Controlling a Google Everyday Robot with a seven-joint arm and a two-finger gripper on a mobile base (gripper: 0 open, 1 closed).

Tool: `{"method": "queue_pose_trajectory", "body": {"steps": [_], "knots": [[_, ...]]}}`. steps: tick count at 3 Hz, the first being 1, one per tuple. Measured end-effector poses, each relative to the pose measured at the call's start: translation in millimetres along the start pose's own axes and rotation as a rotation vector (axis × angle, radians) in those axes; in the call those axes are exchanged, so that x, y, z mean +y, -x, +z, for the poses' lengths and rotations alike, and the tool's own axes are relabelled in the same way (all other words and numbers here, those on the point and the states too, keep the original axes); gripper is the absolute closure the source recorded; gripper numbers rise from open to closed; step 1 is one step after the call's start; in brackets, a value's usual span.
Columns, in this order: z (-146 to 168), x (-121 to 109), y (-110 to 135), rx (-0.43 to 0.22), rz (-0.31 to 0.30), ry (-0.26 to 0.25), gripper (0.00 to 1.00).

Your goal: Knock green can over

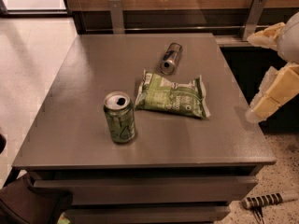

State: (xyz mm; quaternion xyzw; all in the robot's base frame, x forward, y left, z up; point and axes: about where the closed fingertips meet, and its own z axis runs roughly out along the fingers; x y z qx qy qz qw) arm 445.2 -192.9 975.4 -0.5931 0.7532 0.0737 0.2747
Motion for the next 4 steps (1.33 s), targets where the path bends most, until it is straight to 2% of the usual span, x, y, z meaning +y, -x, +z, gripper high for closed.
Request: {"method": "queue_pose_trajectory", "body": {"steps": [1, 2, 4], "knots": [[19.4, 1.4, 20.4, -0.171, 0.004, 0.034, 0.0], [50.7, 6.6, 46.8, -0.401, -0.005, 0.056, 0.0], [92.8, 21.7, 67.5, -0.622, -0.042, 0.002, 0.0]]}}
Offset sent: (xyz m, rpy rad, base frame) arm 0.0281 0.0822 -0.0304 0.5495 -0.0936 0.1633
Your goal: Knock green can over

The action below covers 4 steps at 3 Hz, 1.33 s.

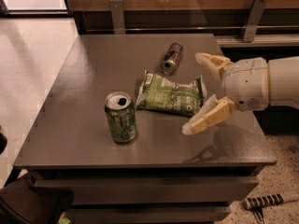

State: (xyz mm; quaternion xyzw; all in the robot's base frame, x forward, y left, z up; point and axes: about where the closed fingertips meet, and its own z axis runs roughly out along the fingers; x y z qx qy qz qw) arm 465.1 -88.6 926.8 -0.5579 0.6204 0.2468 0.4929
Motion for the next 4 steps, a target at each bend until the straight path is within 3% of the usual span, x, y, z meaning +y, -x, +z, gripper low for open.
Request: {"method": "queue_pose_trajectory", "body": {"steps": [1, 3, 4], "knots": [[28.1, 12.3, 7.8, -0.088, -0.031, 0.044, 0.0], [34.7, 13.4, 5.8, -0.098, -0.021, 0.051, 0.0], [53.7, 22.3, -0.9, -0.111, -0.003, 0.057, 0.0]]}}
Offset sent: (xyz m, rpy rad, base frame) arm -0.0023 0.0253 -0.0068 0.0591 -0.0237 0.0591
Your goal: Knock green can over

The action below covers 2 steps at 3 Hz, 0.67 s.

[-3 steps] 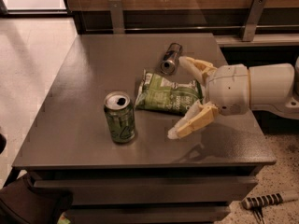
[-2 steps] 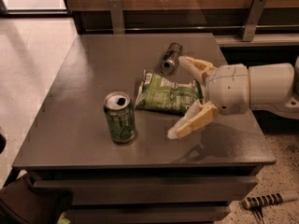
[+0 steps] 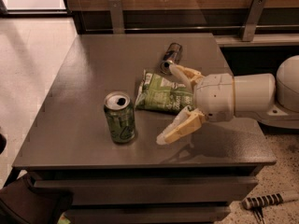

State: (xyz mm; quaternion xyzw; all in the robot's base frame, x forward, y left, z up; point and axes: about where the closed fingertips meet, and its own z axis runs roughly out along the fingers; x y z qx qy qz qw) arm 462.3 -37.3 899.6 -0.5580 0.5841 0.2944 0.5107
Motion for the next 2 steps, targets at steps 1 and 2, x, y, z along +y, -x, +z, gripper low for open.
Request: {"method": "queue_pose_trajectory", "body": {"steps": [1, 2], "knots": [[23.4, 12.2, -10.3, -0.014, 0.024, 0.019, 0.0], [52.7, 26.5, -15.4, -0.046, 0.058, 0.073, 0.0]]}}
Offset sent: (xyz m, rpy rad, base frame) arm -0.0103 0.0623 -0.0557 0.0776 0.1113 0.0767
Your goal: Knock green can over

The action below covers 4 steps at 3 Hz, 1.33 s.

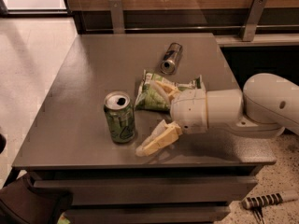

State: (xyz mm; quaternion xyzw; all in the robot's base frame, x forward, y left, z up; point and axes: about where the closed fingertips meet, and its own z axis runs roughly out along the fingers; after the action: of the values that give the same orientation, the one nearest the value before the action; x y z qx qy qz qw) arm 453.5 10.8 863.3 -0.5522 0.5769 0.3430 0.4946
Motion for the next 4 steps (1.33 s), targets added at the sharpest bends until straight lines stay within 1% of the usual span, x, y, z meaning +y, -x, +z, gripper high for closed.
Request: {"method": "queue_pose_trajectory", "body": {"steps": [1, 2, 3, 4], "knots": [[24.0, 9.1, 4.8, -0.028, 0.009, 0.06, 0.0], [41.5, 12.1, 6.3, -0.06, 0.018, 0.093, 0.16], [43.2, 13.2, 7.3, -0.061, 0.017, 0.097, 0.38], [44.6, 14.3, 8.8, -0.06, 0.014, 0.1, 0.63]]}}
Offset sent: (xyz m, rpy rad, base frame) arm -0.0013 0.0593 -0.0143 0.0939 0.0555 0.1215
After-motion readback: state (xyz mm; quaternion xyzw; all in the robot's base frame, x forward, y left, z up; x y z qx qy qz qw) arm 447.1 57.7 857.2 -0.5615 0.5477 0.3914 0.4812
